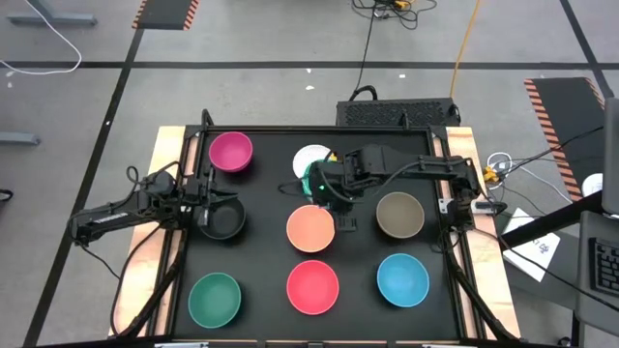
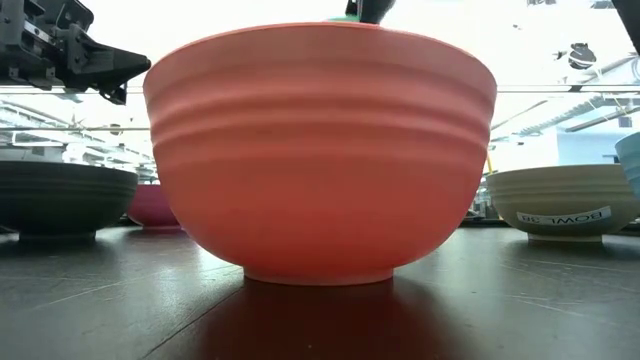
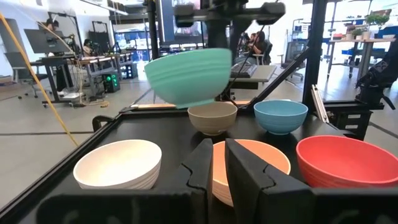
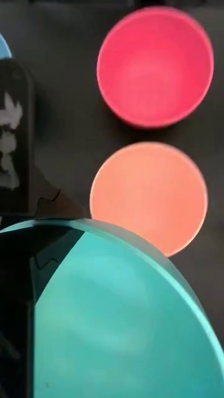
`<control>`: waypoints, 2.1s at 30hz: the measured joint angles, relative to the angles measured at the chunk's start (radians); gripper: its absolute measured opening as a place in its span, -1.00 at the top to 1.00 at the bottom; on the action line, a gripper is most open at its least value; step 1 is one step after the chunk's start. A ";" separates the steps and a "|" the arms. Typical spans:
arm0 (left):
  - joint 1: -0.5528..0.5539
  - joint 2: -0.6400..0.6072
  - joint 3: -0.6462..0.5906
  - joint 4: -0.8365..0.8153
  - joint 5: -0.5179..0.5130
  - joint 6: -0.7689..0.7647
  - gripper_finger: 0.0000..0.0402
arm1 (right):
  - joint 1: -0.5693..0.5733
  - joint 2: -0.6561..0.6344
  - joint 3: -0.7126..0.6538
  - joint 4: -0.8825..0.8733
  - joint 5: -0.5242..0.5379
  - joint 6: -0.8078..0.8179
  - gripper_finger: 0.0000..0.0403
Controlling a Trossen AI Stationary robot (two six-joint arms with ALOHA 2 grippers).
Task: Nest bowls inside each other
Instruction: Stack the light blue bowl on top of the orange bowl
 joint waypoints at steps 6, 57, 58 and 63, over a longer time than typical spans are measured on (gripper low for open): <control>0.000 0.000 0.000 0.000 0.000 0.000 0.77 | 0.047 0.005 0.003 0.030 -0.069 0.030 1.00; 0.000 0.000 0.000 -0.039 0.000 0.006 0.77 | 0.130 0.239 -0.002 0.140 -0.092 0.053 1.00; 0.000 0.000 0.000 -0.042 0.000 0.007 0.77 | 0.128 0.247 -0.002 0.141 -0.077 0.050 1.00; 0.000 0.000 0.000 -0.044 0.001 0.008 0.77 | 0.124 0.264 -0.002 0.136 -0.062 0.048 1.00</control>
